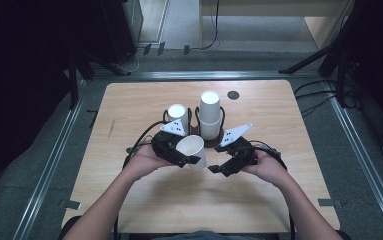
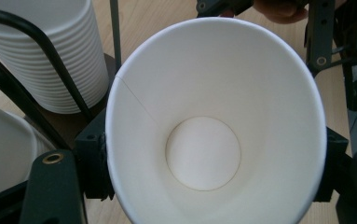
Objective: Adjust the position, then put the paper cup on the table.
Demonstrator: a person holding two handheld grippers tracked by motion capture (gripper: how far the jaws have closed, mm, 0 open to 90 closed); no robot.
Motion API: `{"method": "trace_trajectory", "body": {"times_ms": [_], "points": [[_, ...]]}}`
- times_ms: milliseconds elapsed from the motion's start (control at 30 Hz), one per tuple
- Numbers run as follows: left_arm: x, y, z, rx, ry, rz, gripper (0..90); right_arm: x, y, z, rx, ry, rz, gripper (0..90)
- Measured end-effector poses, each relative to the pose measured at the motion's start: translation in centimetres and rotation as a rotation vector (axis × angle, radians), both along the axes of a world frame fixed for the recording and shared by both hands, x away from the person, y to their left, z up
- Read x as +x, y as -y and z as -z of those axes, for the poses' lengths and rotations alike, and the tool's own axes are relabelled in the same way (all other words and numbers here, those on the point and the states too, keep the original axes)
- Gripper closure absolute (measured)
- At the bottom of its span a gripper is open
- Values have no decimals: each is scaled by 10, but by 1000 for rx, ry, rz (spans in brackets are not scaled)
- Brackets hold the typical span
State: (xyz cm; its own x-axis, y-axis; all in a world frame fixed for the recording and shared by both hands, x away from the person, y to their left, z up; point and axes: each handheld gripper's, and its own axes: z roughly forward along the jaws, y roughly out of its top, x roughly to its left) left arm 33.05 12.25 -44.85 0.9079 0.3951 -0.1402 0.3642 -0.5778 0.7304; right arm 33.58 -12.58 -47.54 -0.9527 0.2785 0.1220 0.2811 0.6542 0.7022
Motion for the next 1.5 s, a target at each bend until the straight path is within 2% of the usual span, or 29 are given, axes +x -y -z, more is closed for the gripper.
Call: {"method": "trace_trajectory", "body": {"times_ms": [367,500,600,867,1167,1500], "points": [[-2,-4,4,73,9,15,241,3,8,-2,-4,8,38,231],[-2,-7,4,85,8,13,241,4,11,-3,-8,8,45,231],[-2,-9,3,94,8,13,241,4,13,-3,-13,31,51,231],[0,-16,5,116,-1,20,241,5,21,-4,-10,48,69,231],[3,-26,6,113,-16,18,241,7,32,-3,-26,65,91,231],[5,-40,7,119,-21,-4,240,12,43,-4,-18,69,114,231]]}}
